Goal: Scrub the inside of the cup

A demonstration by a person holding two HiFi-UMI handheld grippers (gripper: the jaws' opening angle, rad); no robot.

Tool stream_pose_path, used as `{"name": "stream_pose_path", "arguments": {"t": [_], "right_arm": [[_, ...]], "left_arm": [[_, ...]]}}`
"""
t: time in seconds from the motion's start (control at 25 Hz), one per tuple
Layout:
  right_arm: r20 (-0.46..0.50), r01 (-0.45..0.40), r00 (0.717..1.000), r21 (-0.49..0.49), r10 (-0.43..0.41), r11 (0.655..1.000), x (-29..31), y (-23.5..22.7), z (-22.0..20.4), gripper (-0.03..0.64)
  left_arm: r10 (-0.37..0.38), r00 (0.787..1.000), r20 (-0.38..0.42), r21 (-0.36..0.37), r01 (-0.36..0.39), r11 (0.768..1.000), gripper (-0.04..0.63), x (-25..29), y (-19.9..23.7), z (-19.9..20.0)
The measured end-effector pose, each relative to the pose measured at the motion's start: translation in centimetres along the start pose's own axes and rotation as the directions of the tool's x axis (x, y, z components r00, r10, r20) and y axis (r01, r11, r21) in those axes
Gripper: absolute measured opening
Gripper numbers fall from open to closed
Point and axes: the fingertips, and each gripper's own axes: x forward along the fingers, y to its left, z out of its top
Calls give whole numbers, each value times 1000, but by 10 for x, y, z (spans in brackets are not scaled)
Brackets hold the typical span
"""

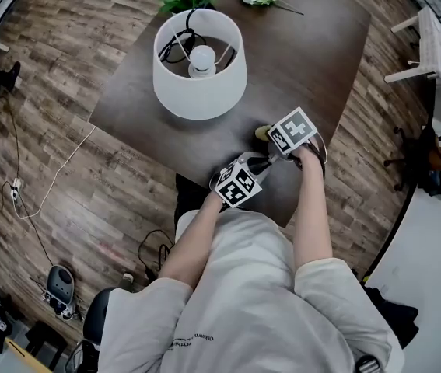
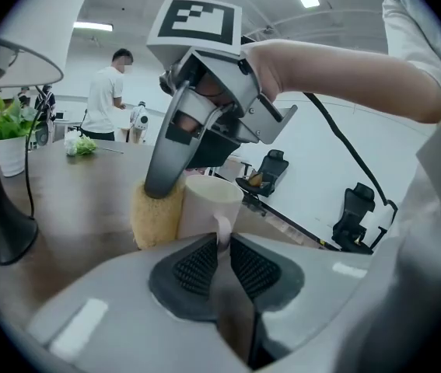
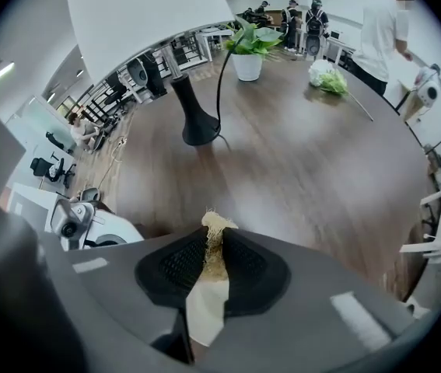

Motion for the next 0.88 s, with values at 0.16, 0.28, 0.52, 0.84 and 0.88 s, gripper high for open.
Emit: {"name": "stream_pose_path", "arguments": {"t": [0.16,0.28,0.52,0.84,0.88], "right_arm": [[15,6,1000,47,-7,999,-6,-19,-8,83],[23,15,1000,77,-17,997,-12,-31,-15,83],[47,36,998,146,-44,989,-22,-54,-37,81],[157,2,986,300,-52,954,-41,-61,-87,83],[180,-6,982,322,-55,947,-44,-59,-92,81]], "left_arm": [[0,1000,-6,0,0,1000,55,-2,1,-1],[-2,1000,-13,-1,2,1000,57,-4,1,-2],[10,1000,-22,2,-10,1000,57,-4,3,-3],[57,998,-38,1,-57,998,57,-6,3,-4],[68,997,-36,-8,-68,998,58,-6,5,-5]]}}
